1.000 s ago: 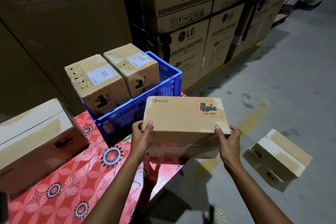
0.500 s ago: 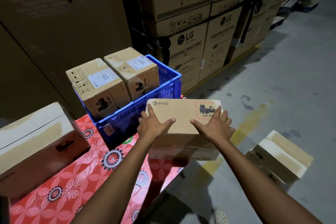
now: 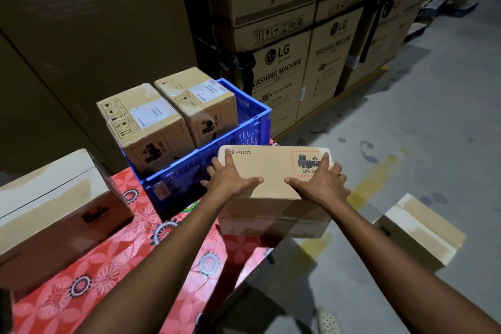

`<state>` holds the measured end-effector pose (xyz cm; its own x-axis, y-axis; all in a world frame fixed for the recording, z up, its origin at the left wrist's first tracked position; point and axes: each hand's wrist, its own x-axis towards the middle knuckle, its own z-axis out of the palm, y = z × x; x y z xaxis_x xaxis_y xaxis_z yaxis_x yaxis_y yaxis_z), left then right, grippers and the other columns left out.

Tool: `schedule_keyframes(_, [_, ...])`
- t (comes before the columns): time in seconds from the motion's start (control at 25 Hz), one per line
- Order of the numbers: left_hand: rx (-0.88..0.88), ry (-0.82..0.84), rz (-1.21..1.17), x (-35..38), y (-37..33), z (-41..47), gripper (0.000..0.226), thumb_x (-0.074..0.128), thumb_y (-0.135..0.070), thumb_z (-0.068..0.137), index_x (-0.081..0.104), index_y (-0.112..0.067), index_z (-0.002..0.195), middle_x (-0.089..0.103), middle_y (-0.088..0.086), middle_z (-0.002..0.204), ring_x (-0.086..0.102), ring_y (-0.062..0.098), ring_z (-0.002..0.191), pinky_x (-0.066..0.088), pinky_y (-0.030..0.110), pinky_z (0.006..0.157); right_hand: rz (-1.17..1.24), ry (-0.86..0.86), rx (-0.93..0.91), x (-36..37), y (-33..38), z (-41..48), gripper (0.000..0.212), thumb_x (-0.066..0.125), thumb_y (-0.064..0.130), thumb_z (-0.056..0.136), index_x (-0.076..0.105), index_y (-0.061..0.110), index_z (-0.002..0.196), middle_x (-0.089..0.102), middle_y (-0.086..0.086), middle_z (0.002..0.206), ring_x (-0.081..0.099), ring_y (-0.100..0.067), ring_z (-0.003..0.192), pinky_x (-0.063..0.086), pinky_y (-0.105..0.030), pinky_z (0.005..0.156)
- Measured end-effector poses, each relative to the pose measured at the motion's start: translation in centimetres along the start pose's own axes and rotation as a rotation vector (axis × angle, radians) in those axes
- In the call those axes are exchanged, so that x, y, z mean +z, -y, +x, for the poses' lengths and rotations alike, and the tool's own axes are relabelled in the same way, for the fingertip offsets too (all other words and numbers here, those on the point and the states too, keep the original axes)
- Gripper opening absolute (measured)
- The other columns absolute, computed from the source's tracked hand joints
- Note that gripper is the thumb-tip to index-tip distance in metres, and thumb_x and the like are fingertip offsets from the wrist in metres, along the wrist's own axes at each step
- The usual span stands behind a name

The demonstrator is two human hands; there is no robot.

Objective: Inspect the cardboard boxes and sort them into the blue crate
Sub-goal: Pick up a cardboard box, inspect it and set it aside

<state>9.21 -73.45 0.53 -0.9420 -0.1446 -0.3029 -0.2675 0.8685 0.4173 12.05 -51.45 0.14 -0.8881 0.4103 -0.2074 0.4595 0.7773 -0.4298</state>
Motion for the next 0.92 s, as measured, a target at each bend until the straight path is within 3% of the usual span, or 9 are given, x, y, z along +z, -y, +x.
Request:
schedule_keyframes(0.08, [0.036, -0.002, -0.059, -0.8, -0.4, 1.0, 0.128, 0.074, -0.073, 0.072, -0.005, -0.025, 0.162, 0.002, 0.014, 0.166, 0.01, 0.04, 0.15, 0.018, 0.062, 0.117, 0.046, 0.004, -0.01, -0.5, 0.4, 1.1, 0.126, 0.074, 0.076, 0.072, 0.007, 0.021, 0.162, 0.027, -0.017, 0.159, 0.032, -0.04, 0.144, 0.036, -0.056, 0.11])
schedule_keyframes(0.2, [0.009, -0.061, -0.172, -0.9, -1.4, 2.8, 0.117, 0.07, -0.074, 0.076, 0.006, -0.025, 0.161, 0.014, 0.016, 0.162, 0.019, 0.042, 0.148, 0.027, 0.062, 0.114, 0.084, -0.013, -0.002, -0.8, 1.4, 2.9, 0.121, 0.075, 0.073, 0.073, 0.011, 0.021, 0.162, 0.028, -0.017, 0.16, 0.034, -0.04, 0.144, 0.038, -0.056, 0.109])
schedule_keyframes(0.36, [-0.084, -0.045, -0.103, -0.6, -2.4, 3.8, 0.113, 0.063, -0.083, 0.071, 0.011, -0.035, 0.16, 0.018, 0.015, 0.159, 0.03, 0.046, 0.142, 0.035, 0.061, 0.111, 0.073, -0.003, 0.103, -0.3, 2.6, 4.7, 0.12, 0.072, 0.079, 0.071, 0.017, 0.019, 0.16, 0.032, -0.017, 0.157, 0.036, -0.04, 0.142, 0.036, -0.057, 0.109])
schedule_keyframes(0.64, [-0.083, -0.074, -0.053, -0.2, -2.1, 4.2, 0.109, 0.062, -0.085, 0.069, 0.021, -0.032, 0.156, 0.025, 0.015, 0.154, 0.04, 0.048, 0.135, 0.04, 0.056, 0.108, 0.04, 0.052, 0.117, -0.4, 3.2, 5.9, 0.119, 0.072, 0.08, 0.07, 0.02, 0.021, 0.159, 0.031, -0.019, 0.155, 0.038, -0.041, 0.14, 0.04, -0.055, 0.106])
schedule_keyframes(0.8, [-0.001, -0.2, -0.007, 0.6, -1.3, 3.3, 0.109, 0.05, -0.092, 0.069, 0.029, -0.027, 0.154, 0.037, 0.018, 0.147, 0.047, 0.042, 0.128, 0.042, 0.05, 0.101, -0.013, -0.009, -0.016, 0.3, 1.5, 5.0, 0.102, 0.055, 0.086, 0.078, 0.027, 0.028, 0.157, 0.037, -0.02, 0.149, 0.041, -0.041, 0.137, 0.04, -0.052, 0.107])
schedule_keyframes(0.92, [0.02, -0.236, -0.027, 0.9, -1.3, 2.2, 0.105, 0.047, -0.09, 0.073, 0.03, -0.026, 0.154, 0.039, 0.018, 0.146, 0.048, 0.042, 0.127, 0.042, 0.05, 0.099, 0.033, -0.119, -0.081, 0.5, 0.0, 3.7, 0.081, 0.047, 0.079, 0.087, 0.037, 0.031, 0.151, 0.045, -0.02, 0.142, 0.047, -0.04, 0.13, 0.043, -0.049, 0.103])
